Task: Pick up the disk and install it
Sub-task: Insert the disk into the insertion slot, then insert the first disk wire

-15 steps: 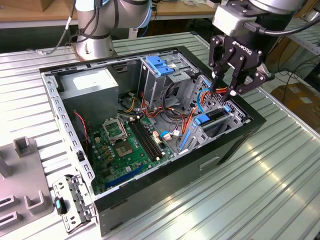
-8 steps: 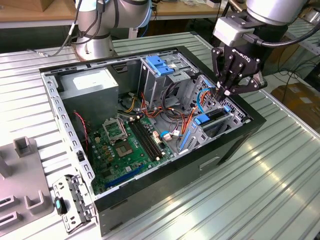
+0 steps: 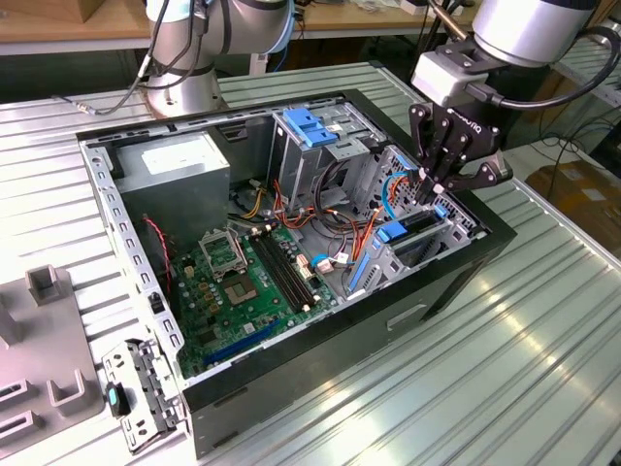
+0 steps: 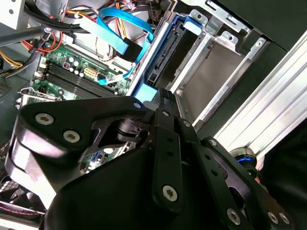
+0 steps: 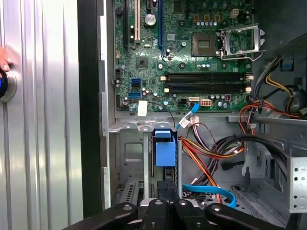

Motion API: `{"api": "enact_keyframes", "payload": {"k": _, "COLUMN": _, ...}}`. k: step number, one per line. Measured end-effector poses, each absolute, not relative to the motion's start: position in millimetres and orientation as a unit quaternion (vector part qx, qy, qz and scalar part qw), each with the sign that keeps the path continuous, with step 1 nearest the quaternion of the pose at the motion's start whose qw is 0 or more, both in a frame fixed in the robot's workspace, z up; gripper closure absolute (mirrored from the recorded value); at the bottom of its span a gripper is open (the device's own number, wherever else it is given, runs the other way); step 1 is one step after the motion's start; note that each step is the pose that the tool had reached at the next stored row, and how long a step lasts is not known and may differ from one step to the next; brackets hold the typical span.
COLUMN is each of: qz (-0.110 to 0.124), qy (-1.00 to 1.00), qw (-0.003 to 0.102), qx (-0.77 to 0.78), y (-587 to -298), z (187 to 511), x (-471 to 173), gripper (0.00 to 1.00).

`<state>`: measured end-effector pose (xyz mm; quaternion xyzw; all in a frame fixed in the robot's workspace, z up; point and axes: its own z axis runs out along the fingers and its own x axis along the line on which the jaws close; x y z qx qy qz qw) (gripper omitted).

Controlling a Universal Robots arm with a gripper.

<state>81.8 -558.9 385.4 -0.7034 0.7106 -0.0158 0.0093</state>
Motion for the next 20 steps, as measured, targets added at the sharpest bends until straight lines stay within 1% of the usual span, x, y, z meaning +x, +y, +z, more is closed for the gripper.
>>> {"api": "enact_keyframes", "payload": {"k": 13, "qz": -0.016, "qy": 0.711, "qw": 0.009, "qx": -0.703, "y": -558.9, "z": 385.2, "x": 83.0, "gripper": 0.88}}
{"api": "enact_keyframes", "payload": {"k": 20, "qz": -0.016, "qy": 0.708, "qw": 0.009, "qx": -0.706, "y": -558.9, "z": 385.3, "x": 109.3, "gripper": 0.88}}
